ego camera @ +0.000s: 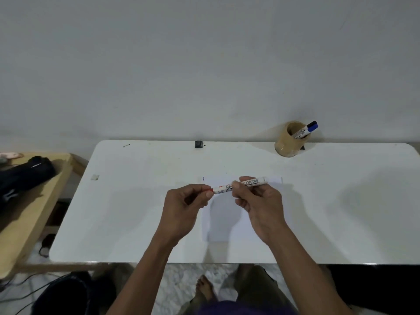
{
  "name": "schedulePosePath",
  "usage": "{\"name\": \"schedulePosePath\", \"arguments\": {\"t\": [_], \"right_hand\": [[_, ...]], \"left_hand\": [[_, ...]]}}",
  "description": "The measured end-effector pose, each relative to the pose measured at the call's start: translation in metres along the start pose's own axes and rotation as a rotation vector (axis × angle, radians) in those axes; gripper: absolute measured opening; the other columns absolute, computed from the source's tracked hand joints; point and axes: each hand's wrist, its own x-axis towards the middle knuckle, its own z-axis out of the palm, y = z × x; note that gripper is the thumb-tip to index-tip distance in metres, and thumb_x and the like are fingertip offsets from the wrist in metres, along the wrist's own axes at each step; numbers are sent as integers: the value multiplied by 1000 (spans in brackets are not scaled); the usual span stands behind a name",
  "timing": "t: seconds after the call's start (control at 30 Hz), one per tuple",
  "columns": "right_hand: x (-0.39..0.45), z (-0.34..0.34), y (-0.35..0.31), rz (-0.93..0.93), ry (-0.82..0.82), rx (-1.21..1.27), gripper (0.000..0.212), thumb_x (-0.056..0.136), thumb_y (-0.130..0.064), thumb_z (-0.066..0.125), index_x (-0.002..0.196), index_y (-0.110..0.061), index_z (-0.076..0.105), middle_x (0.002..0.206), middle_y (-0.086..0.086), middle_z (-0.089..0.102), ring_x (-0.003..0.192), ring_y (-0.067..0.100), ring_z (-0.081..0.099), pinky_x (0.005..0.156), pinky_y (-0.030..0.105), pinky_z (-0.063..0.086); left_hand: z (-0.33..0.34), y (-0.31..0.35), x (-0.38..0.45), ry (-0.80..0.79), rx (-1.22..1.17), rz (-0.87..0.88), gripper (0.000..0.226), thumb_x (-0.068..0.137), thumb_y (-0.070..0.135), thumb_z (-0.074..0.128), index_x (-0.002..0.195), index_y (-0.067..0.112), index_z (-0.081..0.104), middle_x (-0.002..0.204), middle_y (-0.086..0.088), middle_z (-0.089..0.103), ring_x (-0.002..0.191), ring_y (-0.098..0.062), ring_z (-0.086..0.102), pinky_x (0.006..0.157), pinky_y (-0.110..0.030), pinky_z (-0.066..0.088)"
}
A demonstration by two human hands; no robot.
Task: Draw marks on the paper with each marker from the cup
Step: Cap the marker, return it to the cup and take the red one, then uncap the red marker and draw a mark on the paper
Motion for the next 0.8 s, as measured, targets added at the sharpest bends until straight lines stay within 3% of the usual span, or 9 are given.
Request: {"name": "schedulePosePath", "arguments": {"t": [0.13, 0.23, 0.4, 0.53, 0.63, 0.7, 0.8], "right_hand": [[-1, 8, 15, 21, -57, -112, 20, 84, -19, 80, 96, -4, 73, 87, 14, 77, 78, 22, 74, 69, 31, 58], [9, 7, 17, 7, -91, -161, 20, 90, -20, 74, 96, -1, 74, 87, 15, 77, 79, 23, 74, 72, 30, 59], [41, 0, 3, -21, -69, -53, 5, 91, -11, 70, 91, -6, 73, 81, 10, 74, 74, 22, 70, 70, 27, 58], [68, -8, -11, -43, -46, -75, 5, 93, -10, 71, 93, -6, 73, 83, 10, 74, 75, 22, 70, 70, 27, 58], [82, -7, -13, -38, -47, -97, 7, 92, -12, 72, 93, -5, 73, 82, 9, 75, 73, 21, 71, 71, 29, 58], [90, -6, -12, -34, -50, -124, 8, 92, -13, 73, 93, -5, 73, 81, 9, 75, 74, 21, 71, 72, 31, 57], [98, -7, -8, -38, -61, -174, 10, 91, -14, 74, 94, -4, 73, 79, 9, 75, 74, 21, 71, 72, 32, 57]], "left_hand": [[2, -6, -2, -12, 73, -30, 13, 91, 23, 70, 91, 14, 80, 75, 0, 76, 63, -8, 62, 66, -16, 52], [2, -8, 4, -7, 75, -82, 16, 91, 26, 70, 88, 14, 80, 72, -4, 74, 61, -10, 60, 60, -15, 48], [-10, -15, 25, 102, 12, -159, 16, 91, 23, 70, 86, 12, 80, 67, -1, 72, 62, -15, 58, 69, -31, 54], [-20, -23, 56, 238, 235, -127, 5, 88, 23, 75, 87, 18, 76, 75, 7, 74, 64, -6, 63, 69, -25, 52], [-18, -25, 87, 344, 388, -144, 10, 84, 22, 78, 89, 15, 74, 81, 2, 75, 70, -8, 65, 69, -21, 48], [-17, -30, 108, 343, 460, -150, 10, 85, 17, 76, 92, 11, 74, 85, -4, 75, 72, -15, 65, 75, -23, 49], [-16, -44, 135, 307, 634, -137, 10, 90, 11, 70, 97, 6, 73, 93, -8, 74, 77, -18, 62, 69, -12, 41]]}}
